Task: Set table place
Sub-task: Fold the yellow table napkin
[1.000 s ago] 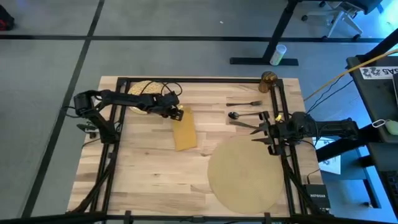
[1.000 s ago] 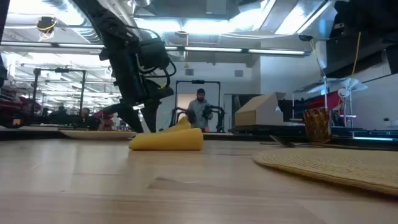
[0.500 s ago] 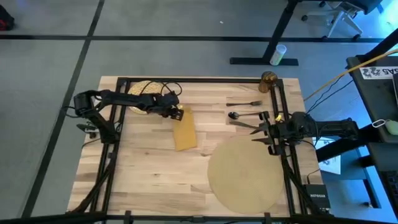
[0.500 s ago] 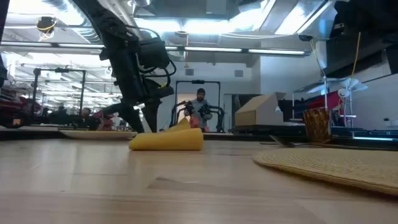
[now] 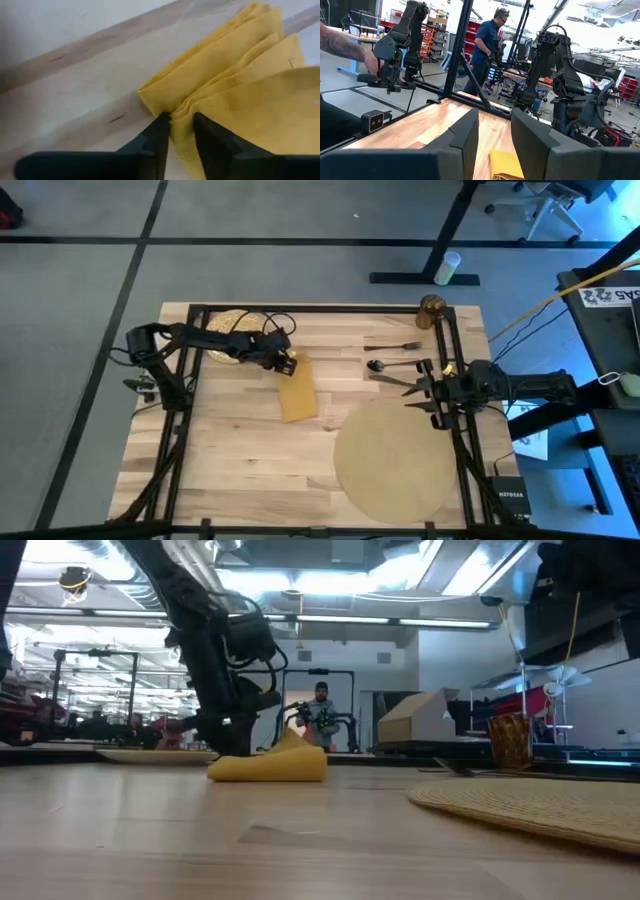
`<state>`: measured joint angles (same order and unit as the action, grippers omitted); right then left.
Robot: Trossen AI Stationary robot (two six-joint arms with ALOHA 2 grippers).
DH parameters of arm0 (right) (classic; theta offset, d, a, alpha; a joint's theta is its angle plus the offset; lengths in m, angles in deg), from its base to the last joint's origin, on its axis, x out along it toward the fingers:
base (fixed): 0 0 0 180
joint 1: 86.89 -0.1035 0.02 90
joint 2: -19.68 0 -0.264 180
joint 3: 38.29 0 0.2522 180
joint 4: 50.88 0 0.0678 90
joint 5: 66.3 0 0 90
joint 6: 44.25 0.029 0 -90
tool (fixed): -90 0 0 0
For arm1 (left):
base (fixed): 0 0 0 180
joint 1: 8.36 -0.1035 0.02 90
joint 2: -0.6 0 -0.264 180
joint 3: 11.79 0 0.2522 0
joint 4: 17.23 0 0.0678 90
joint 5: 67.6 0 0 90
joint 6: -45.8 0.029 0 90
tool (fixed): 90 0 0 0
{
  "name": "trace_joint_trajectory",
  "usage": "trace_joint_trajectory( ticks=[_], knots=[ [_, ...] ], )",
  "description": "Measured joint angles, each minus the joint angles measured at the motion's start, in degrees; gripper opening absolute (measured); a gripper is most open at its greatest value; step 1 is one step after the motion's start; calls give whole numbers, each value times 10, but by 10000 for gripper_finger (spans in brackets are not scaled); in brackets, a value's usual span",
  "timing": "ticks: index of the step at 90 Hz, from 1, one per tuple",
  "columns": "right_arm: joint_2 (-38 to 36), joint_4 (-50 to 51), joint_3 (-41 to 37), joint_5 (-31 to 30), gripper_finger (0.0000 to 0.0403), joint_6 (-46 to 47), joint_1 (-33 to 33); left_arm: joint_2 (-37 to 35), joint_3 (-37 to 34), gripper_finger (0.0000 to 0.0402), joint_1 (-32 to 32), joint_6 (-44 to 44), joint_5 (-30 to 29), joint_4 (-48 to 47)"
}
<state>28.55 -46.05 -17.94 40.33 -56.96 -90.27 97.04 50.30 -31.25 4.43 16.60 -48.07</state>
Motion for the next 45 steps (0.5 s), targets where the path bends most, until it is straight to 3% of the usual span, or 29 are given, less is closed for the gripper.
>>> trace_joint_trajectory(
  ticks=[14,45],
  knots=[
    [0,0,0,0,99,0,0,-15,-1,6,0,12,1,-1],
    [0,1,0,0,99,0,0,-63,-1,1,0,10,1,1]
  ],
)
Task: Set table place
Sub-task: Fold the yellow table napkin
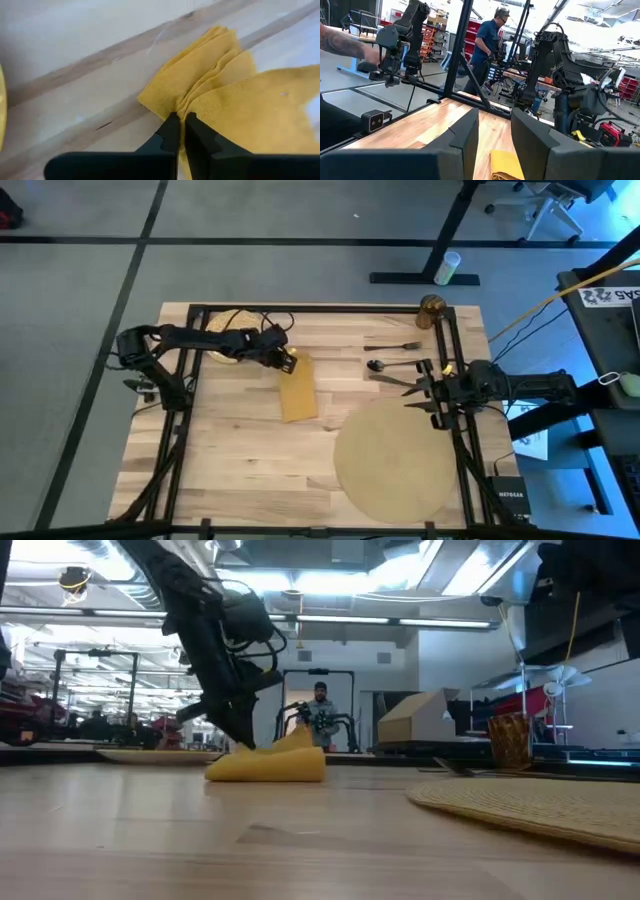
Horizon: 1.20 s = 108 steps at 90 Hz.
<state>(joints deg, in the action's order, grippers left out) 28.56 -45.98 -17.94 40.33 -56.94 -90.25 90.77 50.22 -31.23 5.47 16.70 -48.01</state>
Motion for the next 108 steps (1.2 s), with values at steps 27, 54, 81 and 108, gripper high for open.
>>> trace_joint_trajectory(
  ticks=[27,54,81,108],
  knots=[
    [0,0,0,0,99,0,0,-21,0,0,1,-12,-2,-1],
    [0,0,0,0,99,0,0,-21,0,0,23,-6,-16,-6],
    [0,0,0,0,99,0,0,-21,0,0,28,-2,-22,-13],
    [0,0,0,0,99,0,0,-21,0,47,27,-1,-22,-21]
  ],
)
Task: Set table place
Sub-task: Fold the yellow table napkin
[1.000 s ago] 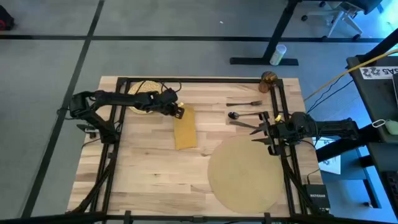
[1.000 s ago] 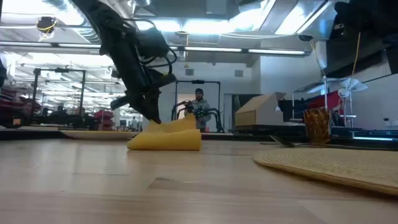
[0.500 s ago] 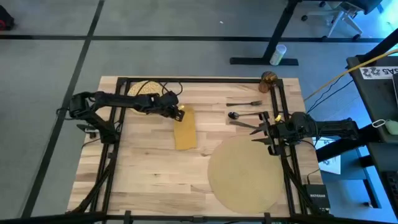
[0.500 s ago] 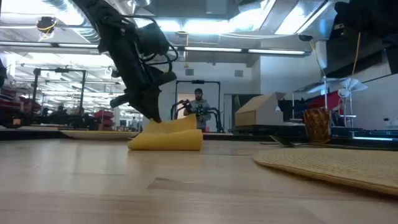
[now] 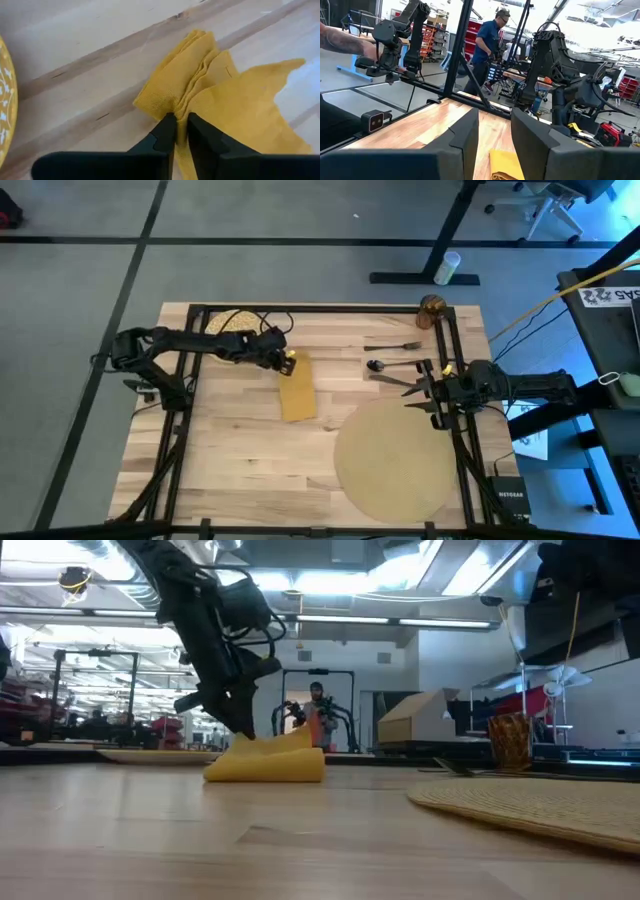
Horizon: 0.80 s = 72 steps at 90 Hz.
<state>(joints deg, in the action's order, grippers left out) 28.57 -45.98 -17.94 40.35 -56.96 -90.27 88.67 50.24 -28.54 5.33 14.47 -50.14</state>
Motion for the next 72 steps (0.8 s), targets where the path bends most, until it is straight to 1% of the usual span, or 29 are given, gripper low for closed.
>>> trace_joint_trajectory(
  ticks=[13,33,42,56,62,72],
  knots=[
    [0,0,0,0,99,0,0,0,0,68,0,1,0,0],
    [0,0,0,0,99,0,0,0,0,71,0,8,0,-12],
    [0,0,0,0,99,0,0,0,0,56,0,9,0,-21],
    [0,0,0,0,99,0,0,0,0,9,0,32,-7,-22],
    [0,0,0,0,99,0,0,0,0,4,0,32,-18,-22],
    [0,0,0,0,99,0,0,0,0,1,-3,20,-19,-23]
  ],
)
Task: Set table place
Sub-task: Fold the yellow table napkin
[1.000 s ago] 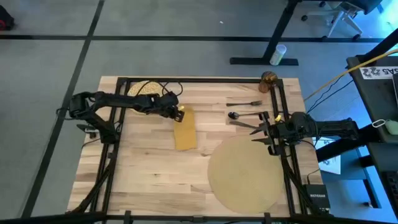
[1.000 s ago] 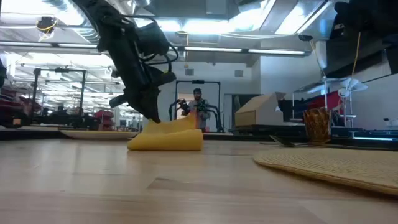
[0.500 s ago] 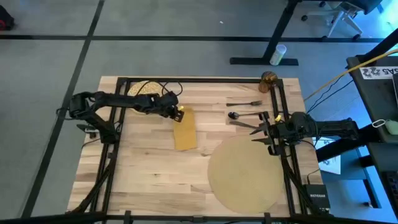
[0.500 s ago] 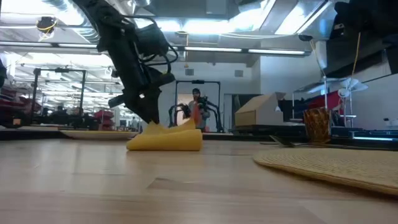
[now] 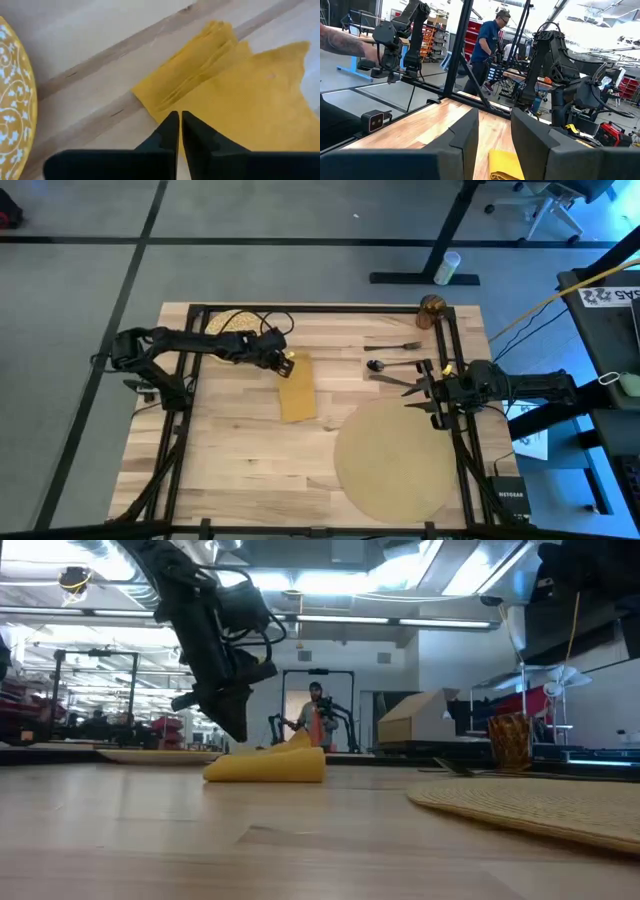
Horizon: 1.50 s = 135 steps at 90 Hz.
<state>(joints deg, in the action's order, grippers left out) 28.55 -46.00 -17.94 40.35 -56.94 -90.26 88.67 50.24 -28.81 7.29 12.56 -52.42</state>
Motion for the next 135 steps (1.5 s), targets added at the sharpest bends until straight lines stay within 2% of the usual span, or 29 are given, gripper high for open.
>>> trace_joint_trajectory(
  ticks=[17,66,91,135],
  knots=[
    [0,0,0,0,99,0,0,0,0,17,0,-27,14,-4],
    [0,0,0,1,99,0,0,2,0,108,-11,-87,31,-9],
    [0,0,0,5,99,0,0,39,-1,112,-11,-94,48,-1],
    [0,0,0,6,99,0,0,40,-1,112,-10,-90,56,14]
  ],
)
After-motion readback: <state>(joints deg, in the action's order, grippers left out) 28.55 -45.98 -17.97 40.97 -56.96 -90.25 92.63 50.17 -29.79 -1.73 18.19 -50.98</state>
